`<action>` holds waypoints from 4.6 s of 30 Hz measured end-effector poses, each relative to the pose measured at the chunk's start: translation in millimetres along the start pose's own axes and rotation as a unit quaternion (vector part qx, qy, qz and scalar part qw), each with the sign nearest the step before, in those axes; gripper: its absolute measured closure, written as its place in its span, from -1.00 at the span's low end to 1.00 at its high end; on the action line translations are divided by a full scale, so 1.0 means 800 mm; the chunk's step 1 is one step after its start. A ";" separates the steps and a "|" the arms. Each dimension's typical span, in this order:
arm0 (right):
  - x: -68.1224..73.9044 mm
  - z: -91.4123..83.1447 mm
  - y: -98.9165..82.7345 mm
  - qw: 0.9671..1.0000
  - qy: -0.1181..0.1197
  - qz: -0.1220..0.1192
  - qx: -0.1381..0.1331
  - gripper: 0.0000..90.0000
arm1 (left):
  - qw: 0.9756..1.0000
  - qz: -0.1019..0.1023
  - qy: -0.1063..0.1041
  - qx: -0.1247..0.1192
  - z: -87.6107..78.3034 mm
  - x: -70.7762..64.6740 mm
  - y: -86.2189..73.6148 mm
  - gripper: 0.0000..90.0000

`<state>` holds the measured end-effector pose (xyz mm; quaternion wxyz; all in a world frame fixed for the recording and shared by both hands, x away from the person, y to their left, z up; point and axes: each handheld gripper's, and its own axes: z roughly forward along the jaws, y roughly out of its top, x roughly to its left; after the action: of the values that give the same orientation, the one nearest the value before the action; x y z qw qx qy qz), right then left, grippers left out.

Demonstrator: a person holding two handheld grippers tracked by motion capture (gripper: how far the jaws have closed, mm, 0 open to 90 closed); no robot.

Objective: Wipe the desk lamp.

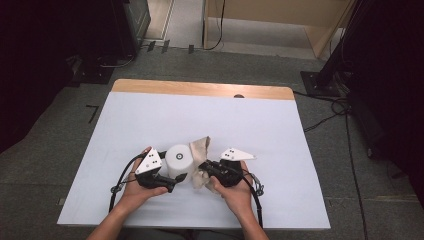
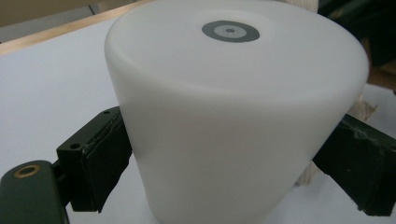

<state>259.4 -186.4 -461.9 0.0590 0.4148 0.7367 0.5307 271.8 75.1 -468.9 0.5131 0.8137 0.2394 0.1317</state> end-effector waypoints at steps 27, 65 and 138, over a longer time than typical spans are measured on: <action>0.017 -0.001 0.008 0.999 -0.023 -0.009 -0.020 0.86 | 1.000 0.001 0.002 0.000 -0.001 0.001 -0.001 -0.81; -0.011 -0.013 0.007 1.000 -0.022 0.007 -0.006 0.85 | 0.999 0.000 0.017 0.037 0.003 -0.008 0.006 -0.81; -0.005 0.029 -0.022 0.995 -0.035 0.030 0.085 0.84 | 0.986 -0.080 0.141 0.023 0.004 -0.060 0.016 -0.94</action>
<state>264.6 -173.5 -487.7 0.0331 0.4581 0.7643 0.4527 235.6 43.0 -456.9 0.4643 0.7766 0.3766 0.1985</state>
